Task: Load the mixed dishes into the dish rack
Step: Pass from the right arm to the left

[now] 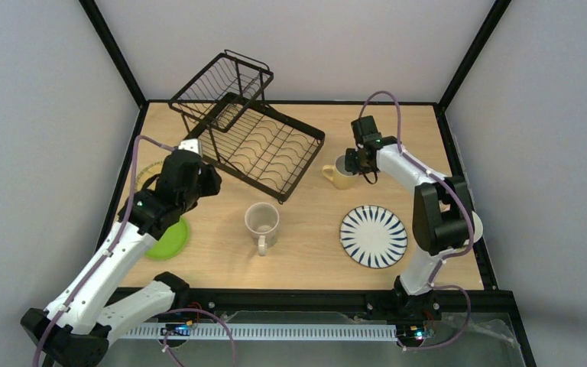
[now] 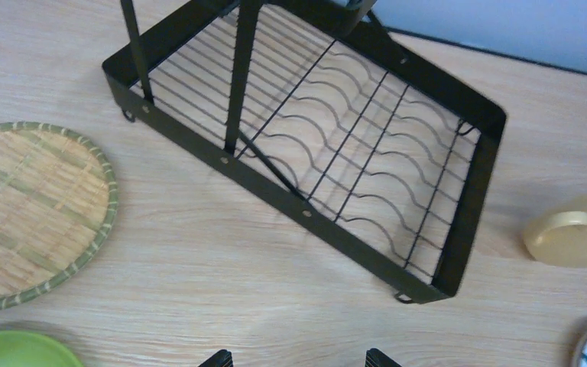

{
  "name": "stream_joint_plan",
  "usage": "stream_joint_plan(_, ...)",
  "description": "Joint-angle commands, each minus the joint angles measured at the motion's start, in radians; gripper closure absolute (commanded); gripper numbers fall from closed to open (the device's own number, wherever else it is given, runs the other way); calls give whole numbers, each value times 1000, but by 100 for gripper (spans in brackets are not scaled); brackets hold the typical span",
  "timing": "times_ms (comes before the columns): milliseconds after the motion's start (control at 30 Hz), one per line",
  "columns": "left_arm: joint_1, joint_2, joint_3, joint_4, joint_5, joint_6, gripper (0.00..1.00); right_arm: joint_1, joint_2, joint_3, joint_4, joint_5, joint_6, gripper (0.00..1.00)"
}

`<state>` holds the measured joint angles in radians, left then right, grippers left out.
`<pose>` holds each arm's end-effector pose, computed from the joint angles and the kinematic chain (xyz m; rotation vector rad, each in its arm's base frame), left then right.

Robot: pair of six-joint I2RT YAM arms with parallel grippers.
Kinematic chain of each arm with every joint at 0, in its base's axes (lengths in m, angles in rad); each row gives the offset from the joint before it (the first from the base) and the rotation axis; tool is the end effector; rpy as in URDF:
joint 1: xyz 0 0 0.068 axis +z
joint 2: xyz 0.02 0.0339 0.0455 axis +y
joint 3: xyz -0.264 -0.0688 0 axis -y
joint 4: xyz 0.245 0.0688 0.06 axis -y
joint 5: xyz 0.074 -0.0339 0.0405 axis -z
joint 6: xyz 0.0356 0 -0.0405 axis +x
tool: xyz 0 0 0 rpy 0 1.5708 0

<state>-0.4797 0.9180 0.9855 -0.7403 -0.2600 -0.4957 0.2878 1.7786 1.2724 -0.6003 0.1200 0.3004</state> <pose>0.1682 -0.0772 0.3321 -0.1579 2.2226 -0.2452 0.3529 0.1000 0.2077 0.0546 2.6629 0.0294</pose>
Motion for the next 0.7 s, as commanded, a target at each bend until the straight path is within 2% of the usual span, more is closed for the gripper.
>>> stream_joint_plan(0, -6, 15, 110, -55, 76, -28, 1, -3, -132, 68, 32, -36, -6, 100)
stream_joint_plan(267, -5, 82, 258, -85, 231, -95, 1, 10, -286, 78, 170, -112, -39, 100)
stream_joint_plan(500, -6, 186, 354, 6, 432, -186, 1, 35, -328, 154, 259, -146, -79, 100)
stream_joint_plan(667, -6, 273, 433, 56, 537, -282, 1, 51, -370, 138, 399, -179, -123, 100)
